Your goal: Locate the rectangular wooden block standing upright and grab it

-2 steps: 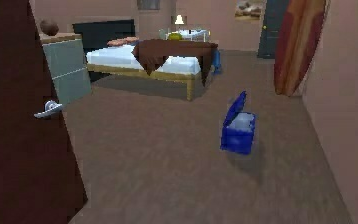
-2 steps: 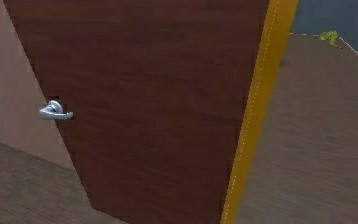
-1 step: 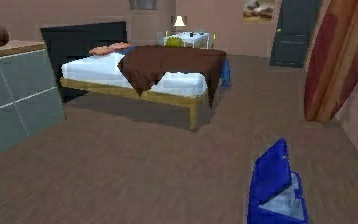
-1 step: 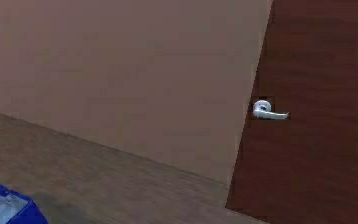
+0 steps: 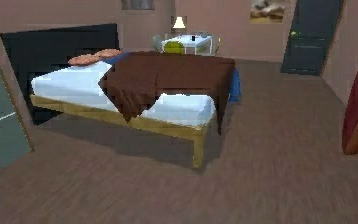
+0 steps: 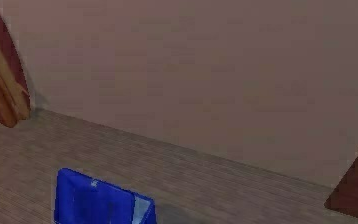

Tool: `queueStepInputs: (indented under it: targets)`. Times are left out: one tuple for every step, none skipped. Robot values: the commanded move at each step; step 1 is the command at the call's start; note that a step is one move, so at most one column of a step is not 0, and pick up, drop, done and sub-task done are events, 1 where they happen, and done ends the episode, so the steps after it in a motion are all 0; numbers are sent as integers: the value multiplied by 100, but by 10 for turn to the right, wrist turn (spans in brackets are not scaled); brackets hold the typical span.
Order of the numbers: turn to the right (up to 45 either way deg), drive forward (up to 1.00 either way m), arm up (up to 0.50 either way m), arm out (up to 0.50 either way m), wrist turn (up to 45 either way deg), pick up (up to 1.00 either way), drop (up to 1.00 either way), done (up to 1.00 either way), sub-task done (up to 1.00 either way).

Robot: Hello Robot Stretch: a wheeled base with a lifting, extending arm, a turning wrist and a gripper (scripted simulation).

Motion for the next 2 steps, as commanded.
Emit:
queueStepInputs:
  targets:
    - [30,0,0,0,0,0,0,0,0]
    - [-270,0,0,0,0,0,0,0,0]
